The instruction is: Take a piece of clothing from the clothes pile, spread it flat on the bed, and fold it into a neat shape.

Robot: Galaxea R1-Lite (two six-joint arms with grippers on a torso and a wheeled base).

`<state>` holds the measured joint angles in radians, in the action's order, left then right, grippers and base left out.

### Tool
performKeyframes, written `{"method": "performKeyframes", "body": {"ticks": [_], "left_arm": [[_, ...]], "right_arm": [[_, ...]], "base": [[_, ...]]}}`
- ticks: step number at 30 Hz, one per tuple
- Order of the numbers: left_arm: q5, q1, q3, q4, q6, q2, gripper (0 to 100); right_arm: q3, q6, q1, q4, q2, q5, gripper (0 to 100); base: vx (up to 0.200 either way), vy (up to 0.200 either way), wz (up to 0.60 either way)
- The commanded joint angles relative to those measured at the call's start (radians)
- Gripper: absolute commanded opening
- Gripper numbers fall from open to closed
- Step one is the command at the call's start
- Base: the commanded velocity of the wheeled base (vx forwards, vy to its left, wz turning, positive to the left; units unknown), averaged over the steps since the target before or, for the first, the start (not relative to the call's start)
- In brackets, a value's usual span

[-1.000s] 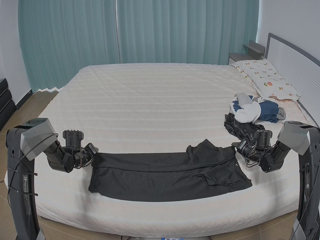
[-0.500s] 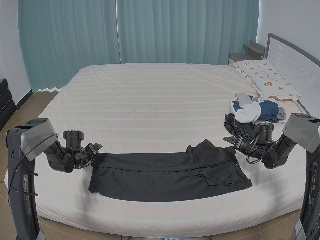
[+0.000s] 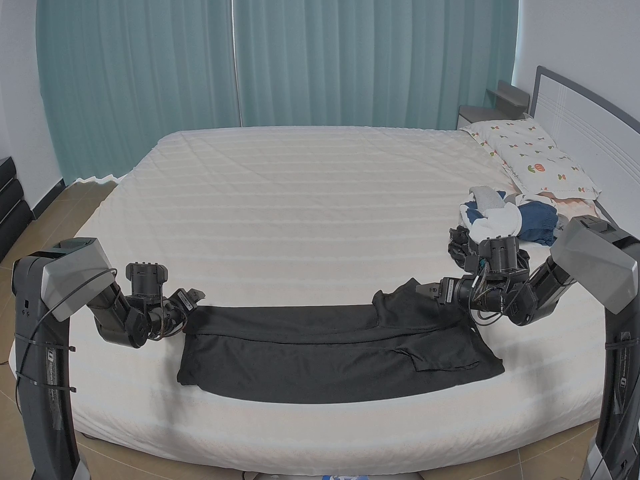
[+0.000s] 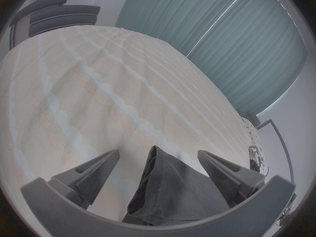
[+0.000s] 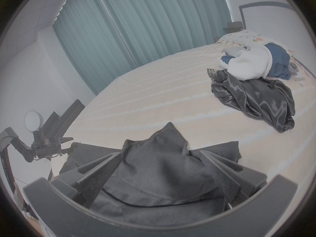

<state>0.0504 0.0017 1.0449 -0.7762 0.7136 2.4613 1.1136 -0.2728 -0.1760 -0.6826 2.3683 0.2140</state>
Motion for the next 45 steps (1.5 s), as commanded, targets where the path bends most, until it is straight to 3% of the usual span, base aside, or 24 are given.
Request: {"method": "performKeyframes", "body": {"ticks": [1,9,10,24,42,43,45], "left_arm": [[0.000,0.000,-0.002,0.000,-0.002,0.001,100],[0.000,0.000,-0.002,-0.002,-0.002,0.002,100],[0.000,0.000,-0.002,-0.002,-0.002,0.002,100],[0.000,0.000,-0.002,-0.002,-0.003,0.002,100],[-0.001,0.000,-0.002,-0.002,-0.003,0.004,100],[-0.001,0.000,-0.002,-0.002,-0.003,0.004,100],[-0.001,0.000,-0.002,-0.002,-0.003,0.004,100]], "right_arm": [[0.041,0.021,0.000,0.017,0.045,-0.012,100],[0.072,0.075,0.001,0.041,0.104,-0.055,100],[0.069,0.076,0.003,0.041,0.101,-0.058,0],[-0.121,0.066,0.052,0.005,-0.018,-0.058,0],[-0.305,0.063,0.052,-0.140,-0.024,-0.058,0],[-0.305,0.063,0.052,-0.140,-0.024,-0.058,100],[-0.311,0.063,0.050,-0.141,-0.021,-0.058,100]], "base": [[0.000,0.000,0.00],[0.000,0.000,0.00],[0.000,0.000,0.00],[0.000,0.000,0.00],[0.000,0.000,0.00],[0.000,0.000,0.00],[0.000,0.000,0.00]]}}
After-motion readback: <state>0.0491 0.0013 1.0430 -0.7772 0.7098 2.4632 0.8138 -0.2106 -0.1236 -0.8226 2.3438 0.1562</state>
